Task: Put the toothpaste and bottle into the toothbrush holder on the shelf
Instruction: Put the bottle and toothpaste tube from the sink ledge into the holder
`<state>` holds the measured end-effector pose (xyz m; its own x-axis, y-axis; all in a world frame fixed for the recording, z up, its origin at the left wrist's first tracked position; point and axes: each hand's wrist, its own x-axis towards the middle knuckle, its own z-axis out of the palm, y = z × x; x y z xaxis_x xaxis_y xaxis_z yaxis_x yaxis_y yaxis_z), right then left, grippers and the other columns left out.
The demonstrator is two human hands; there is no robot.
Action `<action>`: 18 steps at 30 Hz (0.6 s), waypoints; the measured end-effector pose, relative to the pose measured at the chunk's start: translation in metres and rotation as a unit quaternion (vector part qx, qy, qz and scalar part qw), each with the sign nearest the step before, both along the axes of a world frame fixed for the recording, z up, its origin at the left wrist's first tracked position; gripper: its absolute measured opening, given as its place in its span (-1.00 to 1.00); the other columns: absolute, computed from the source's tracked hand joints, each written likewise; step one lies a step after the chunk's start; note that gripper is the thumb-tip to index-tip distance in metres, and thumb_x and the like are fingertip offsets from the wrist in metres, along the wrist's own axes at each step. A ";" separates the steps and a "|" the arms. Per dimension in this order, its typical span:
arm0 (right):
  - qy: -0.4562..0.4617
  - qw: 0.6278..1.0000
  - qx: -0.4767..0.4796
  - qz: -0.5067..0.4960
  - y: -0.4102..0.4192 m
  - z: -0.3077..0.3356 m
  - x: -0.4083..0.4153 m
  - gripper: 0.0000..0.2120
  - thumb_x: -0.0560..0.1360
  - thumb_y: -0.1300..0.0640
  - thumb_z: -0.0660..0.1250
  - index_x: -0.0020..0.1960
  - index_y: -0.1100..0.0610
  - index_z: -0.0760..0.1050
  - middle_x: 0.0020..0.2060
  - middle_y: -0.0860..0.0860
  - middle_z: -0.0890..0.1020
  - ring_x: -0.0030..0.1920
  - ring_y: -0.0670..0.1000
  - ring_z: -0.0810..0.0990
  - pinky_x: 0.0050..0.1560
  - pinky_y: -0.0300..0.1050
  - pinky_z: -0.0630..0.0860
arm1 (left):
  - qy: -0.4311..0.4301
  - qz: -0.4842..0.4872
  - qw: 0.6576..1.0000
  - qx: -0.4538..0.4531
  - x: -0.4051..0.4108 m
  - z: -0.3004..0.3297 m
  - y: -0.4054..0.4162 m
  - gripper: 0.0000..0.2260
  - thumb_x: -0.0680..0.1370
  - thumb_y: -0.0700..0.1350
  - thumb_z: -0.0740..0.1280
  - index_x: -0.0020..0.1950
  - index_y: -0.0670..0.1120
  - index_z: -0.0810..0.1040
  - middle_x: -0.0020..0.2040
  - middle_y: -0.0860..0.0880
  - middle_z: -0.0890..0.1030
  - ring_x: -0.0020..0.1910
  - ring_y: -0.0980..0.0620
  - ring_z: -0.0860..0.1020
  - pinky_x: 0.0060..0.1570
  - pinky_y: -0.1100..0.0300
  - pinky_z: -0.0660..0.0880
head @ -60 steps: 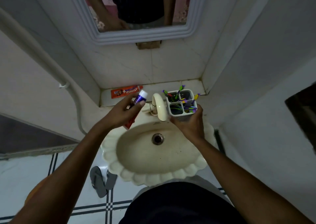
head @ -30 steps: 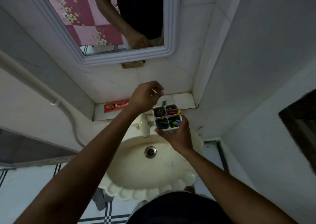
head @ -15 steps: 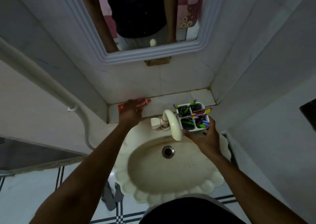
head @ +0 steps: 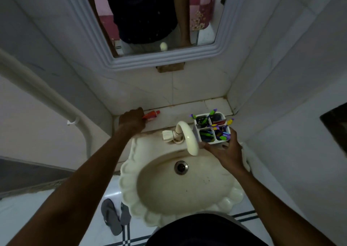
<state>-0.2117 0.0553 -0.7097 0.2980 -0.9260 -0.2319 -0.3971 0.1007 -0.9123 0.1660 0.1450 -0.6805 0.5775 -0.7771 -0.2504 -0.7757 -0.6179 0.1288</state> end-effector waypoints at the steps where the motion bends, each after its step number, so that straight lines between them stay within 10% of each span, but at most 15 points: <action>1: -0.001 1.000 -0.002 0.007 -0.001 0.002 -0.001 0.08 0.07 -0.40 0.82 0.47 -0.34 0.39 0.33 -0.24 0.69 0.36 -0.08 0.69 0.38 0.13 0.68 | 0.015 0.000 1.000 -0.017 -0.004 0.012 0.005 -0.70 0.69 0.15 0.28 0.22 -0.06 0.50 0.01 -0.15 0.69 -0.12 -0.20 0.68 -0.11 -0.02 0.65; 8: 0.001 0.998 -0.021 0.062 -0.004 0.010 -0.001 0.09 0.13 -0.32 0.83 0.49 -0.30 0.29 0.32 -0.29 0.63 0.31 -0.20 0.66 0.38 0.04 0.67 | 0.440 0.040 0.882 -0.164 -0.067 0.133 0.021 -0.59 0.63 -0.18 0.48 0.45 -0.06 0.47 0.14 -0.12 0.70 -0.09 -0.25 0.79 -0.17 -0.03 0.75; 18: 0.007 0.996 -0.033 0.083 -0.008 0.011 -0.010 0.21 0.14 -0.41 0.80 0.57 -0.15 0.21 0.41 -0.13 0.62 0.36 -0.07 0.65 0.37 0.00 0.66 | 0.101 -0.162 0.967 -0.167 -0.166 0.175 -0.005 -0.79 0.54 -0.08 0.57 0.14 -0.08 0.74 -0.03 -0.01 0.73 -0.07 0.02 0.66 -0.06 0.09 0.61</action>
